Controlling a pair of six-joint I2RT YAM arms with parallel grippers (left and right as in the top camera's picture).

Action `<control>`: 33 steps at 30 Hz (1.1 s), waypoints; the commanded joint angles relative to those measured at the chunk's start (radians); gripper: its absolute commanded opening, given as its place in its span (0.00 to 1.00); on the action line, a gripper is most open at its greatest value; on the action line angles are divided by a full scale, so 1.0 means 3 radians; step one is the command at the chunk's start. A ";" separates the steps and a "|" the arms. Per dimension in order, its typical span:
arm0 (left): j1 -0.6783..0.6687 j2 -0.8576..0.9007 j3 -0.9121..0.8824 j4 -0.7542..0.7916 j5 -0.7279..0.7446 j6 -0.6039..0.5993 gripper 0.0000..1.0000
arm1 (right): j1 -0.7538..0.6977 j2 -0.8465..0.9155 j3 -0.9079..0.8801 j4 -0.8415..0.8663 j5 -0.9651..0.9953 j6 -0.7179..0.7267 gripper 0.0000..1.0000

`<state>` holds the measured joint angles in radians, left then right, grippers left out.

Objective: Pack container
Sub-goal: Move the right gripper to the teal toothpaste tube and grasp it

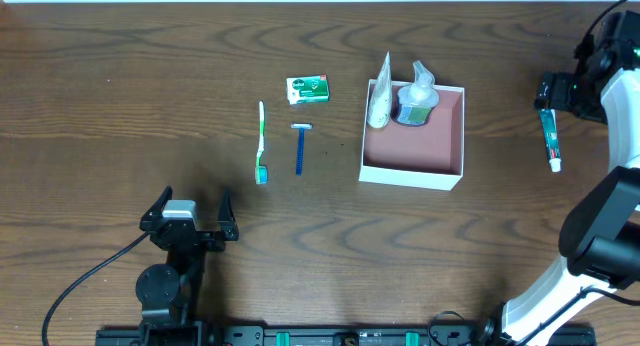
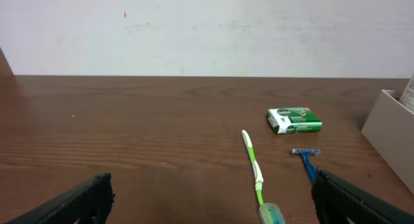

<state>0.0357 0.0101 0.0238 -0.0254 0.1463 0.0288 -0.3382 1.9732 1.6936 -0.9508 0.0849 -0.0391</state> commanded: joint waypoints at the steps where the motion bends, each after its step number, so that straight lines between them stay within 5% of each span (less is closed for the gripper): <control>1: -0.0011 -0.0020 -0.0066 -0.0086 0.0010 -0.0003 0.98 | -0.0071 0.0032 -0.0053 0.0018 -0.0217 -0.0275 0.99; 27: -0.0011 -0.0020 -0.0066 -0.0086 0.0010 -0.0003 0.98 | -0.0310 0.0308 -0.0580 0.0496 -0.0509 -0.0885 0.99; 33: -0.0011 -0.0020 -0.0066 -0.0086 0.0010 -0.0003 0.98 | -0.0313 0.0455 -0.0585 0.0501 -0.0473 -0.0923 0.93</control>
<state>0.0357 0.0101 0.0238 -0.0254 0.1463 0.0288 -0.4255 2.0876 1.5261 -0.8024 -0.0528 -0.2932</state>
